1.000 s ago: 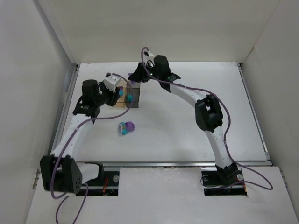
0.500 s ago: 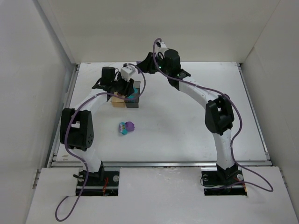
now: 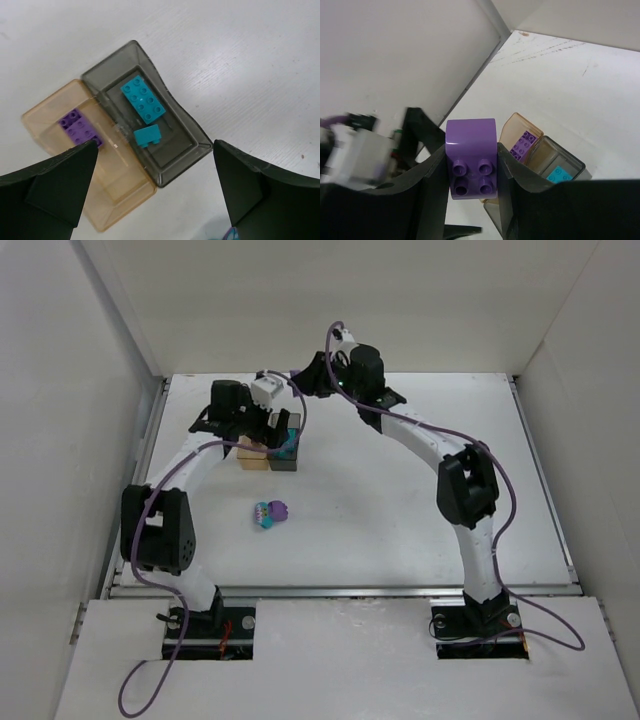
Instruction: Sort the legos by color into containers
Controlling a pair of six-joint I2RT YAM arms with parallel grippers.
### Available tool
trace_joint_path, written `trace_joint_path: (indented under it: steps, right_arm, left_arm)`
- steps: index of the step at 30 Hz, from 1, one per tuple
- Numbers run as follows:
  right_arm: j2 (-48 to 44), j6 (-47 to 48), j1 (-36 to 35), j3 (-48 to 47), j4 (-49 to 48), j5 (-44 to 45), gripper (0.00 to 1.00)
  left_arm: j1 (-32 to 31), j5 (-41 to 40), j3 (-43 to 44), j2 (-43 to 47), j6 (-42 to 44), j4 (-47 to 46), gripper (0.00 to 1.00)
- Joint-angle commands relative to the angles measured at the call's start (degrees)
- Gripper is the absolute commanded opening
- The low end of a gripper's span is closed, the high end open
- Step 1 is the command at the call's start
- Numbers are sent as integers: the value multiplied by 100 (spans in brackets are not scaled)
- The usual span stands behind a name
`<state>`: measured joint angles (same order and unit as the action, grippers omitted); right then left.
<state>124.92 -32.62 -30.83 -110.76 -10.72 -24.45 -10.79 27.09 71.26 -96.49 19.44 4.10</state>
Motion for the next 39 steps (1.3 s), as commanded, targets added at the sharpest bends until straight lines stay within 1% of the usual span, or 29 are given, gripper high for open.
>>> trace_joint_path:
  steps: [1, 2, 4, 5, 6, 8, 9, 11, 12, 13, 14, 15, 17, 18, 20, 21, 22, 24, 25, 26, 29, 31, 32, 33, 34, 35, 36, 38, 39]
  right_arm:
    - [154, -147, -186, -306, -264, 1, 0]
    - [233, -218, -248, -358, -264, 80, 0]
    - [357, -419, -493, -506, -264, 361, 0]
    - [549, -725, -581, -595, -264, 457, 0]
    - [664, -911, -678, -692, -264, 598, 0]
    - [1093, -1506, -898, -1060, -264, 660, 1]
    - [1235, -1658, -959, -1201, -264, 661, 1]
    - [1446, -1922, -1082, -1386, -264, 661, 3]
    - [1499, -2115, -1144, -1387, -264, 878, 6]
    - [1569, -2117, -1145, -1387, -264, 985, 11]
    - [1570, -2117, -1197, -1387, -264, 1081, 13]
    - [1622, -2117, -1197, -1387, -264, 1161, 20]
    - [1676, -2178, -1250, -1387, -264, 1301, 26]
    - [1676, -2178, -1250, -1387, -264, 1302, 33]
    - [1737, -2178, -1250, -1387, -264, 1302, 41]
    - [1737, -2178, -1250, -1326, -264, 1380, 45]
    - [1676, -2178, -1250, -1204, -264, 1381, 54]
    - [1597, -2178, -1250, -1080, -264, 1565, 62]
    - [1518, -2178, -1250, -1027, -264, 1566, 80]
    - [1517, -2117, -1250, -1027, -264, 1618, 100]
    - [1465, -1986, -1250, -1096, -264, 1566, 100]
    - [1412, -1845, -1250, -1149, -264, 1495, 100]
    - [1412, -1749, -1250, -1150, -264, 1435, 100]
    - [1264, -1443, -1250, -1219, -264, 1434, 100]
    - [1184, -1249, -1250, -1220, -264, 1434, 100]
    - [957, -794, -1250, -1220, -264, 1434, 100]
    - [807, -511, -1250, -1159, -264, 1434, 100]
    - [395, 165, -1189, -914, -264, 1434, 100]
    - [131, 516, -1189, -399, -264, 1512, 100]
  left_arm:
    - [304, -177, 116, 1034, -423, -6, 100]
    - [488, -413, -102, 1453, -624, 55, 100]
    - [569, -896, -506, 1956, -679, -92, 100]
    - [630, -1551, -717, 2437, -679, -163, 100]
    - [630, -1897, -1189, 2659, -679, -233, 100]
    - [630, -2495, -1614, 3011, -801, -436, 100]
    - [683, -2890, -1920, 3257, -802, -436, 100]
    - [683, -3060, -2072, 3382, -802, -436, 100]
    - [683, -3130, -2125, 3443, -802, -358, 100]
    - [683, -3131, -2125, 3444, -863, -305, 100]
    - [683, -3131, -2125, 3444, -863, -243, 100]
    - [683, -3131, -2125, 3513, -863, -243, 100]
    - [683, -3131, -2187, 3575, -863, -243, 100]
    - [683, -3192, -2257, 3636, -863, -295, 100]
    - [683, -3193, -2257, 3707, -758, -296, 100]
    - [683, -3114, -2257, 3707, -705, -296, 100]
    - [683, -3026, -2257, 3777, -653, -296, 100]
    - [683, -2728, -2328, 3935, -486, -348, 100]
    - [683, -2614, -2406, 3988, -433, -488, 100]
    - [683, -2369, -2407, 4102, -363, -489, 100]
    - [683, -1937, -2583, 4243, -134, -559, 100]
    - [683, -1480, -2635, 4305, -29, -559, 100]
    - [683, -1252, -2635, 4305, 207, -385, 100]
    - [683, -711, -2635, 4305, 418, -236, 100]
    - [683, -409, -2531, 4305, 655, -69, 100]
    - [683, 116, -2399, 4235, 1171, 351, 100]
    - [683, 121, -2398, 4235, 1376, 598, 100]
    - [683, 358, -2126, 3963, 1562, 1021, 100]
    - [683, 358, -2021, 3867, 1563, 1345, 98]
